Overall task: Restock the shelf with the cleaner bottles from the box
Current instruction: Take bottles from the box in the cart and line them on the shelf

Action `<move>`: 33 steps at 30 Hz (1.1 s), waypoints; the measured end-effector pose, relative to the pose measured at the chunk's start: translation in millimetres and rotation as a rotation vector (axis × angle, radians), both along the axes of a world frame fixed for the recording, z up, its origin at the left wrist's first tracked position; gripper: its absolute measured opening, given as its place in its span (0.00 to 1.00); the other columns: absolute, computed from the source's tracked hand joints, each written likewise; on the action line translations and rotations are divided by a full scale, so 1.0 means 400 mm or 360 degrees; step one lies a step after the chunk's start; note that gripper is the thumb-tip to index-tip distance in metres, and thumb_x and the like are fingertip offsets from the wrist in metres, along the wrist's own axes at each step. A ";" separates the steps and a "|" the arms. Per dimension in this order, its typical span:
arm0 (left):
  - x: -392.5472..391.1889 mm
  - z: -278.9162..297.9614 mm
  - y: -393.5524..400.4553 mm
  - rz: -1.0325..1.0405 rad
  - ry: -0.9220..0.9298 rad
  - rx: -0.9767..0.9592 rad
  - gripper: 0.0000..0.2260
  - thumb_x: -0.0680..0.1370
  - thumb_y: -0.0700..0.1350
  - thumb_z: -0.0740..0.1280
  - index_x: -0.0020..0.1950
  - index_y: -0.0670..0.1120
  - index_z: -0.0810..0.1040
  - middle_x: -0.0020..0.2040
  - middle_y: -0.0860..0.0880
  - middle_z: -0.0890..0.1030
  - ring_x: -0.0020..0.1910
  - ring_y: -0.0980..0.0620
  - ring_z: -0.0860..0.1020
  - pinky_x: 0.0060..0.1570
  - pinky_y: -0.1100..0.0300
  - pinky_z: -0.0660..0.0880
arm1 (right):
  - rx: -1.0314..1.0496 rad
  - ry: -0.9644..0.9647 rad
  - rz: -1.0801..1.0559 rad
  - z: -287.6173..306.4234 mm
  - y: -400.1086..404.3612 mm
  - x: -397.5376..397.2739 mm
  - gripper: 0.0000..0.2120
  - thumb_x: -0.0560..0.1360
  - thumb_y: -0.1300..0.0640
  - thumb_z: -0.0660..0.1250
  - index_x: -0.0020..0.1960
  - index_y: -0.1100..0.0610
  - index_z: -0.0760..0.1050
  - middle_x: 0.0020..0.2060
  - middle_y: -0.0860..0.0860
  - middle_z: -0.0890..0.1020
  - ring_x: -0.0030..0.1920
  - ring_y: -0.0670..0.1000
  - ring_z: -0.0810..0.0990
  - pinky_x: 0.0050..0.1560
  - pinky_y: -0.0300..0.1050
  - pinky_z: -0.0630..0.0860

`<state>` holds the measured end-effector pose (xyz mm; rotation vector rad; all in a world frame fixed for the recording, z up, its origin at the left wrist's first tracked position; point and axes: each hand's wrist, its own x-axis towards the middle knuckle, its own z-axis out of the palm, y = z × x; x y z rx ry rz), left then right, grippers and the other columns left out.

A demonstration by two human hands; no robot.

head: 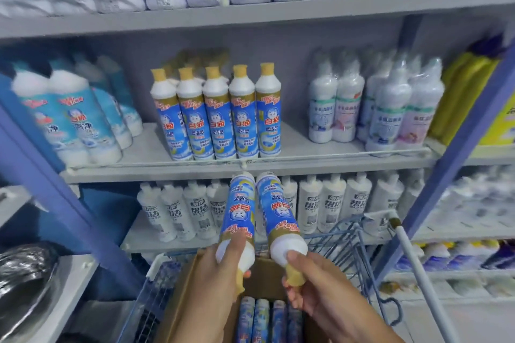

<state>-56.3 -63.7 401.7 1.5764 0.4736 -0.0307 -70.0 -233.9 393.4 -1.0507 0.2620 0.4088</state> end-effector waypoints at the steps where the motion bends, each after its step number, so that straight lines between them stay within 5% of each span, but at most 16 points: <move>1: 0.008 0.012 0.000 -0.0016 -0.0031 0.0017 0.15 0.75 0.62 0.67 0.47 0.51 0.80 0.35 0.45 0.85 0.25 0.54 0.76 0.30 0.61 0.68 | -0.0003 -0.0029 -0.0018 0.017 0.002 0.006 0.18 0.68 0.58 0.79 0.48 0.64 0.73 0.30 0.60 0.78 0.24 0.52 0.72 0.23 0.40 0.69; 6: 0.060 0.066 0.012 -0.0126 -0.0131 -0.0021 0.16 0.74 0.62 0.68 0.49 0.50 0.80 0.39 0.45 0.85 0.27 0.55 0.78 0.30 0.61 0.68 | -0.0001 -0.0103 -0.0170 0.073 0.030 0.038 0.14 0.71 0.55 0.70 0.49 0.63 0.72 0.30 0.60 0.77 0.25 0.52 0.72 0.24 0.40 0.70; 11: 0.123 0.071 0.057 -0.0231 -0.0153 -0.0098 0.34 0.58 0.75 0.69 0.49 0.50 0.81 0.43 0.44 0.85 0.37 0.47 0.79 0.35 0.57 0.69 | -0.0053 -0.0124 -0.0301 0.095 0.074 0.077 0.17 0.70 0.57 0.77 0.49 0.64 0.72 0.30 0.61 0.77 0.25 0.53 0.72 0.23 0.40 0.70; 16: 0.185 0.078 0.092 -0.0327 -0.0091 -0.0095 0.37 0.56 0.76 0.69 0.50 0.49 0.81 0.44 0.42 0.85 0.35 0.47 0.79 0.32 0.58 0.68 | -0.0124 -0.0123 -0.0401 0.098 0.107 0.115 0.18 0.70 0.57 0.77 0.48 0.64 0.71 0.30 0.61 0.77 0.25 0.53 0.72 0.24 0.41 0.70; 23: 0.206 0.085 0.073 -0.0259 -0.0069 -0.0180 0.23 0.69 0.66 0.71 0.51 0.49 0.79 0.46 0.45 0.85 0.42 0.47 0.85 0.27 0.62 0.69 | -0.0153 -0.0127 -0.0388 0.094 0.096 0.141 0.19 0.69 0.55 0.78 0.45 0.65 0.71 0.30 0.62 0.76 0.25 0.54 0.71 0.25 0.42 0.70; 27: 0.210 0.078 0.052 -0.0228 -0.0052 -0.0115 0.26 0.65 0.71 0.70 0.51 0.52 0.78 0.48 0.45 0.84 0.44 0.47 0.84 0.33 0.59 0.71 | -0.0145 -0.0132 -0.0331 0.097 0.079 0.153 0.18 0.69 0.56 0.77 0.44 0.65 0.71 0.29 0.62 0.76 0.24 0.54 0.71 0.23 0.42 0.69; 33: 0.221 0.091 0.023 -0.0235 -0.0030 -0.0156 0.17 0.74 0.61 0.69 0.53 0.49 0.79 0.45 0.43 0.85 0.32 0.54 0.83 0.23 0.66 0.68 | -0.0159 -0.0147 -0.0265 0.099 0.051 0.174 0.17 0.72 0.54 0.75 0.43 0.66 0.72 0.31 0.62 0.77 0.25 0.54 0.72 0.25 0.44 0.69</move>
